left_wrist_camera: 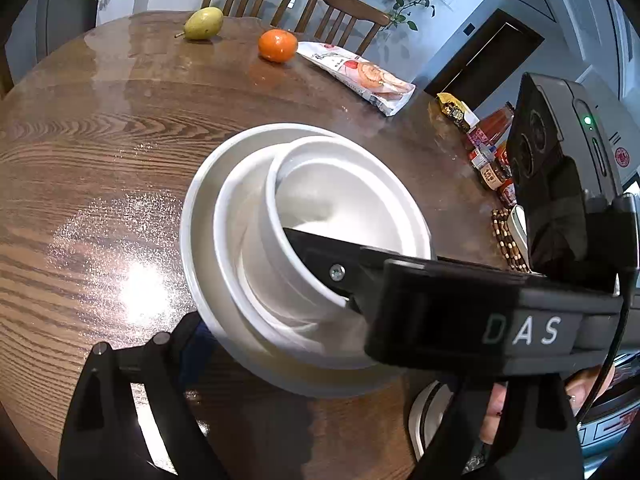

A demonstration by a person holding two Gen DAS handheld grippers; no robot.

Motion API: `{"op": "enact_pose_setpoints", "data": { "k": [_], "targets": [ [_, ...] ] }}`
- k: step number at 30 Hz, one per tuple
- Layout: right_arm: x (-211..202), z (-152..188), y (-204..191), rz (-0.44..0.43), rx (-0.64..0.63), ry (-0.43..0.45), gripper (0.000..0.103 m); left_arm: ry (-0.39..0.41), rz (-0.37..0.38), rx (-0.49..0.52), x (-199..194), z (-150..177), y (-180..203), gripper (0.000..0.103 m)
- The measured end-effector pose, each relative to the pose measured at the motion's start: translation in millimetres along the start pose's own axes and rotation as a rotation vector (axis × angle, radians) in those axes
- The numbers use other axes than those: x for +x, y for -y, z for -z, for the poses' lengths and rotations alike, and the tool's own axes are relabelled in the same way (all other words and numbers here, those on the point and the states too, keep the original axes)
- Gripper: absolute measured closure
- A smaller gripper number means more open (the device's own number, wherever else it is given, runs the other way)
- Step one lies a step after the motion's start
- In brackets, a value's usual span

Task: Organize plates and bowls
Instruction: 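Lift the bowl stack with the right gripper and carry it toward the teal plate, then carry the bowl stack over the teal plate and lower it with the right gripper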

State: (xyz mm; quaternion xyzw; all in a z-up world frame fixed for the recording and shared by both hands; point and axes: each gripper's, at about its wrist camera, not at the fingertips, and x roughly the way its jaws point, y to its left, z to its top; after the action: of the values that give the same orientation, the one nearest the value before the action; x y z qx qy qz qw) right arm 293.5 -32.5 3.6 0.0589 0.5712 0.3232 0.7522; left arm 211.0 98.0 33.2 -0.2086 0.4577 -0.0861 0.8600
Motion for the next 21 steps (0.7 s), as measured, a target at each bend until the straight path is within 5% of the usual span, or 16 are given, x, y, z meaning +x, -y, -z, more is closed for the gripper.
{"op": "enact_pose_setpoints", "data": {
  "k": [21],
  "targets": [
    [-37.9,8.3,-12.4,-0.005,-0.040,0.073,0.015,0.074,-0.020,0.047,-30.3,12.1,29.6,0.016]
  ]
}}
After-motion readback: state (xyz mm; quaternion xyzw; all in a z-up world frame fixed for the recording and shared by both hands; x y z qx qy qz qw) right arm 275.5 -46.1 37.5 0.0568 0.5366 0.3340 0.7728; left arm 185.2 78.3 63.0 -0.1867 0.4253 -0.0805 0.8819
